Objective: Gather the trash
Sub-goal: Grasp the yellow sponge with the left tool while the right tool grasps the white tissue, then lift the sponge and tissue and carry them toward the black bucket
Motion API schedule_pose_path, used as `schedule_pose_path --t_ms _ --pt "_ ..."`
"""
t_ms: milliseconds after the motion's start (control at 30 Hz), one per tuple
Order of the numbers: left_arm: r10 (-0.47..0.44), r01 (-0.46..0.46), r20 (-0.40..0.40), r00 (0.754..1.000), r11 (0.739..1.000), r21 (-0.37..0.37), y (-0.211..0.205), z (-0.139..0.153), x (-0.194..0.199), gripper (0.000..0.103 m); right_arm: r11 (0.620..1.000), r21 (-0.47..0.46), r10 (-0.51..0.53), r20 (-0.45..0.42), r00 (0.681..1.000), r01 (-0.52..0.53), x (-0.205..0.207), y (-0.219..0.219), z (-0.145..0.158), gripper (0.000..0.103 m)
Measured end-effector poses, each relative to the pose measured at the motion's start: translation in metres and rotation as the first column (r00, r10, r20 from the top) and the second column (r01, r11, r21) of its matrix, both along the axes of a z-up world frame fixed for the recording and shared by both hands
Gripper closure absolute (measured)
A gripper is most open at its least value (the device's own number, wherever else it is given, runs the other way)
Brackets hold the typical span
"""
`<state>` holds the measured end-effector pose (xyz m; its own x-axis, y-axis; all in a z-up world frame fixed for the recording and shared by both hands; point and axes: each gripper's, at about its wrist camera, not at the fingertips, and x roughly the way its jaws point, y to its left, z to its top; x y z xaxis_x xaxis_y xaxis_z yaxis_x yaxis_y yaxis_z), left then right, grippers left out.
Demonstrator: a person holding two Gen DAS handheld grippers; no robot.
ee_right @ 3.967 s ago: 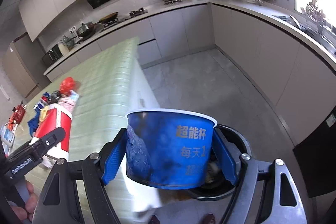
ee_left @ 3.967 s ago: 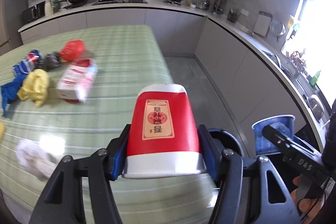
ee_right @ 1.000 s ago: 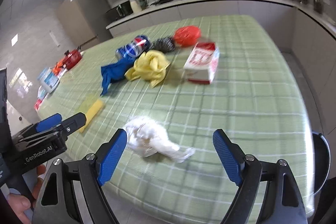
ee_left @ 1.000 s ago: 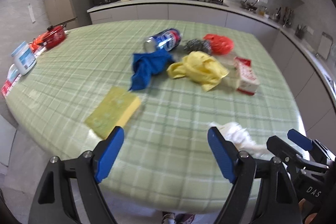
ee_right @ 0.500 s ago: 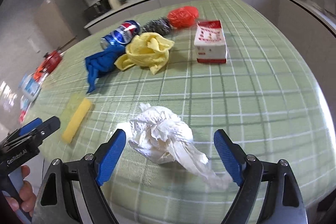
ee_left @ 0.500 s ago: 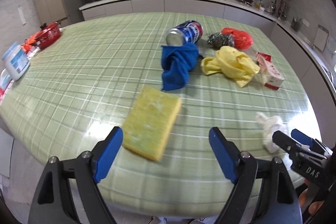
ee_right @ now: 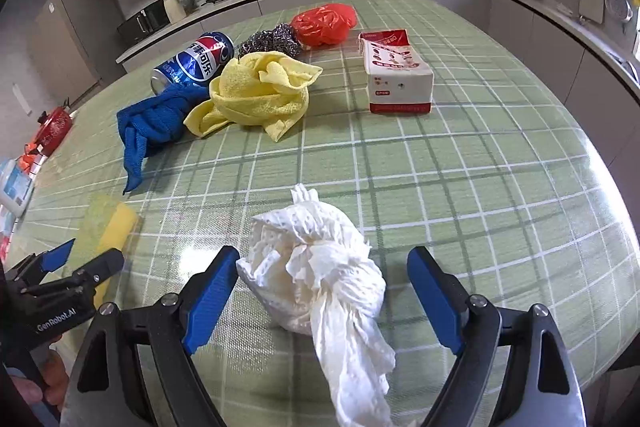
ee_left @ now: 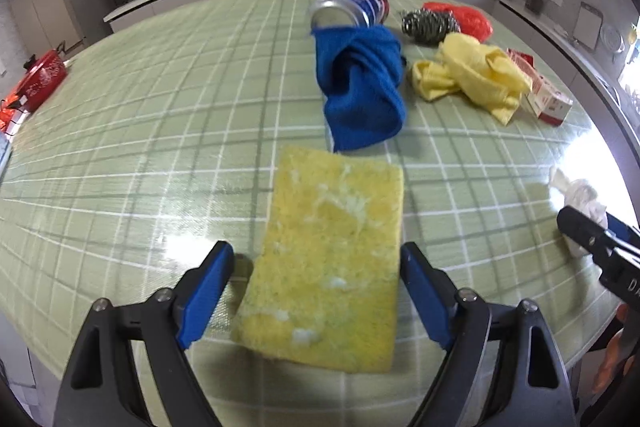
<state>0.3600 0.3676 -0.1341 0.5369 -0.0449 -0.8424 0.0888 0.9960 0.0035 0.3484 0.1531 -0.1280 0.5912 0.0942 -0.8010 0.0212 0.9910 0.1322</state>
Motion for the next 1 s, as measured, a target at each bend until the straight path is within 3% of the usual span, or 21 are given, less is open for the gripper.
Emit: schedule_pose_path --t_ms 167,267,533,767,1000 --pt "-0.007 0.008 0.042 0.999 1.000 -0.015 0.001 -0.001 -0.009 0.021 0.999 -0.036 0.002 0.013 1.000 -0.002 0.001 0.008 -0.001 0.018" --pt "-0.011 0.013 0.059 0.998 1.000 -0.023 0.000 0.002 -0.016 0.042 0.999 -0.052 0.014 0.024 1.000 -0.012 0.000 0.011 0.000 0.040" --pt "0.020 -0.014 0.057 0.998 0.995 -0.098 0.004 0.015 -0.031 0.053 0.999 -0.012 0.036 0.043 0.998 -0.035 0.000 0.004 0.006 0.062" --pt "0.025 -0.013 0.086 0.996 0.990 -0.138 0.001 0.037 -0.041 0.056 0.999 0.013 0.042 0.070 0.997 -0.043 -0.011 -0.008 0.019 0.065" --pt "-0.008 0.024 0.115 0.993 0.990 -0.138 -0.042 0.056 -0.041 0.056 0.999 0.026 0.022 0.104 0.994 -0.025 -0.023 -0.037 0.037 0.065"
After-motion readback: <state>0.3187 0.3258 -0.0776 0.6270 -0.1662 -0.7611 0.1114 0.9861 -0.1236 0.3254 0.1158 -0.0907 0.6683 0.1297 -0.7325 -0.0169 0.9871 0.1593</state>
